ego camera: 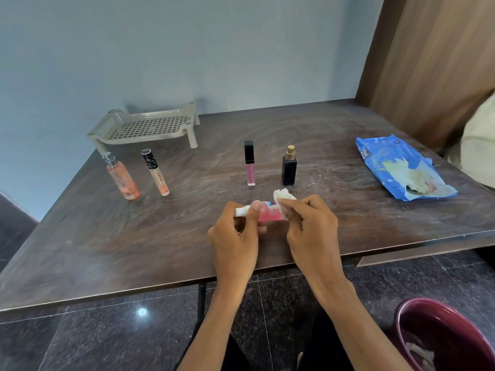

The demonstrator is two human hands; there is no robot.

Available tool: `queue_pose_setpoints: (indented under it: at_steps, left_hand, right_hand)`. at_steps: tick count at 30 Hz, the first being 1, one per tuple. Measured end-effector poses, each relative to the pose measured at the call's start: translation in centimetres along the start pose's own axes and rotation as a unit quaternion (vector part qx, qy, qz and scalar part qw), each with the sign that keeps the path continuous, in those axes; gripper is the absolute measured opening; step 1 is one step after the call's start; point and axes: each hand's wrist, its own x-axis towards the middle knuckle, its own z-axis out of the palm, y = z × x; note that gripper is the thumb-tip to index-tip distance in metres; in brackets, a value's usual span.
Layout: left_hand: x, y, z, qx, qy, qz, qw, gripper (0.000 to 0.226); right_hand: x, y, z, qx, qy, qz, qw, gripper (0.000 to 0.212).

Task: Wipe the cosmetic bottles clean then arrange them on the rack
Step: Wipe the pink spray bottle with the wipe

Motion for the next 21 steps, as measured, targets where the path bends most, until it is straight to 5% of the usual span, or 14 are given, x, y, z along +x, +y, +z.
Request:
queue_pose_setpoints:
  at_steps: [6, 14, 21]
  left_hand:
    - [0.0, 0.1, 0.0, 0.007, -0.009, 0.013, 1.000, 0.036]
    - [0.0, 0.2, -0.2, -0.008, -0.006, -0.012, 1.000, 0.035]
    - [-0.1, 0.2, 0.0, 0.003, 0.006, -0.011, 1.000, 0.038]
  right_hand:
    - [0.9, 0.9, -0.4, -0.031, 0.003, 0.038, 0.999, 0.017]
    - [-1.0, -3.0, 0.5, 0.027, -0.038, -0.044, 0.998, 0.021]
    - [-0.6, 0.0, -0.2, 0.002, 0.002, 0.005, 1.000, 0.022]
